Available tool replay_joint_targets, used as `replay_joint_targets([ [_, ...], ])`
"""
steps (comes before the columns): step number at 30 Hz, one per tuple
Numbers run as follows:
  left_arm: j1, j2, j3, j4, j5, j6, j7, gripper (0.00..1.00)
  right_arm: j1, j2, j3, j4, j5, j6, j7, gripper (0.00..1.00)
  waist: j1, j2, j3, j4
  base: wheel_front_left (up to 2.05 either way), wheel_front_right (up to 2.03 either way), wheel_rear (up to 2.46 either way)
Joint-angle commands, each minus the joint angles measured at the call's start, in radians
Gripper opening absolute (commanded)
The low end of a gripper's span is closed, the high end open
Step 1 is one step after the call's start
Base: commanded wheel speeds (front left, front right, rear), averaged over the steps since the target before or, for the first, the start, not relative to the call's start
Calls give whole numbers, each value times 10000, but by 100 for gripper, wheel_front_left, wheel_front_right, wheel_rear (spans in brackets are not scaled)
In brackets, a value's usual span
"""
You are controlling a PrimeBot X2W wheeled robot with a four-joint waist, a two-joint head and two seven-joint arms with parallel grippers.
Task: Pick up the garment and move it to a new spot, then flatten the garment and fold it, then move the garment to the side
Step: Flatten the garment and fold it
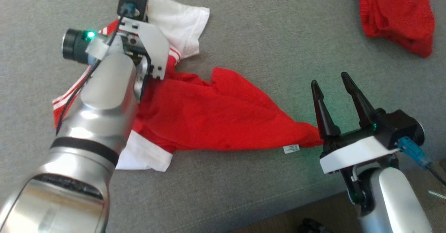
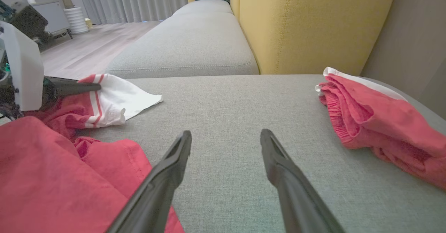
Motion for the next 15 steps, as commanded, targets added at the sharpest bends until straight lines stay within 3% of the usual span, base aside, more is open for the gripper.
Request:
replay_joint_targets([
  [1,-595,213,279,-319,-49,84,-163,0,-215,-40,147,-304,73,-9,-122,100,0,0,-28,64,0,0,0],
  [7,-1317,651,961,-661,-540,333,-1257,0,-296,-40,72,-323,87,-9,-154,100,0,0,-53,342,0,0,0],
  [15,-1868,2327,2119,-699,-1196,816,-1814,0,-293,-40,-351,-388,100,-9,-234,100,0,0,103,474,0,0,0],
])
